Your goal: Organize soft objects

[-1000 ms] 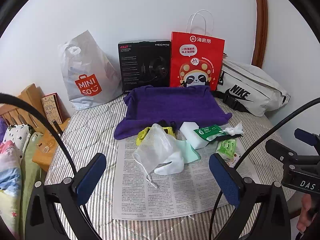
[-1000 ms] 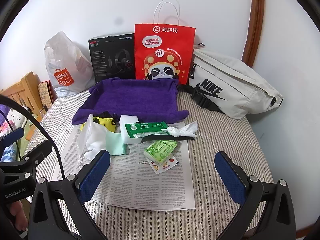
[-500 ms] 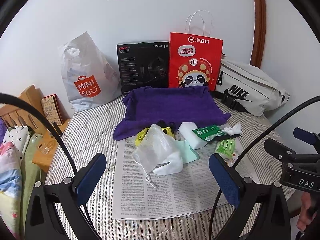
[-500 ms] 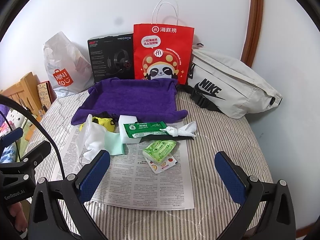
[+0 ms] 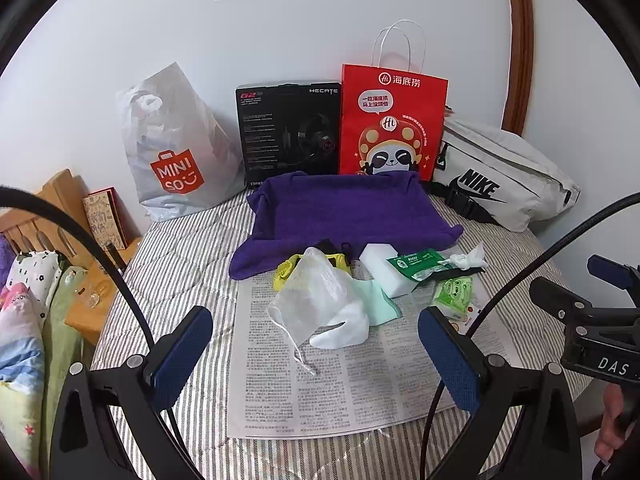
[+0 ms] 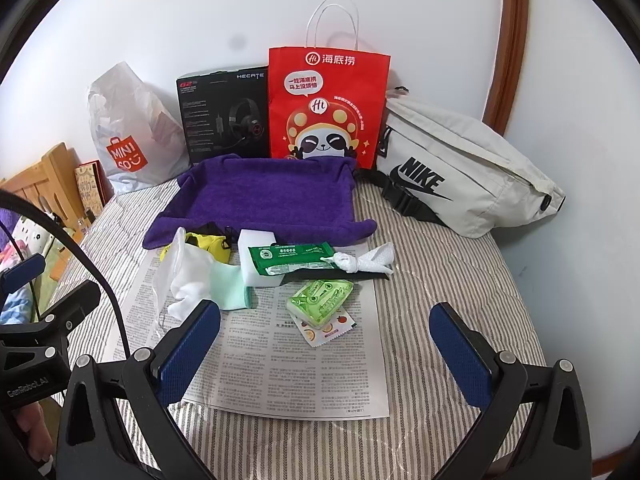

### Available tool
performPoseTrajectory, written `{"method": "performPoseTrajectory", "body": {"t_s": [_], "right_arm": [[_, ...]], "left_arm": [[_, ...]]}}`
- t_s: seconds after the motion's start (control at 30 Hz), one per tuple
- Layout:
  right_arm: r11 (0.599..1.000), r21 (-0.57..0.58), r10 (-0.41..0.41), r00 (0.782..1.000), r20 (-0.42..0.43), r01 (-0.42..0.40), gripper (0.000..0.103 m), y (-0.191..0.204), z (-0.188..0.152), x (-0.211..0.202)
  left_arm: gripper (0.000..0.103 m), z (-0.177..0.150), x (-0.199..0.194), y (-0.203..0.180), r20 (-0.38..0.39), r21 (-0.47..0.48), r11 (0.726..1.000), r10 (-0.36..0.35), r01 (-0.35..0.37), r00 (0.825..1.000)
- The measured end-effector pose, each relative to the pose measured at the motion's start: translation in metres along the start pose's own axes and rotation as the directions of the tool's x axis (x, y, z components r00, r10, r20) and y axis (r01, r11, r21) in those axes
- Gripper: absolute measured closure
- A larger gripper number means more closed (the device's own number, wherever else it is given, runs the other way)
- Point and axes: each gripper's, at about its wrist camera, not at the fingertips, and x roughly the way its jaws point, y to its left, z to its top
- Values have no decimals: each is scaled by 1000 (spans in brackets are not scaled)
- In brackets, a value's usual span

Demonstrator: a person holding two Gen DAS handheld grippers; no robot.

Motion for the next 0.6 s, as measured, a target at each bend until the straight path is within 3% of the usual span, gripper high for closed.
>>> {"method": "performPoseTrajectory", "body": {"t_s": [0.5,0.6], "right_arm": [[1000,-2,0,1000,-11,0,0,1,3,10],[1000,10,-2,1000,-21,2,0,-2,4,19]], "left_arm": [[0,2,13,9,-14,-7,1000,-1,1,1000],[0,1,30,18,-47,-21,999,37,-38,998]]}}
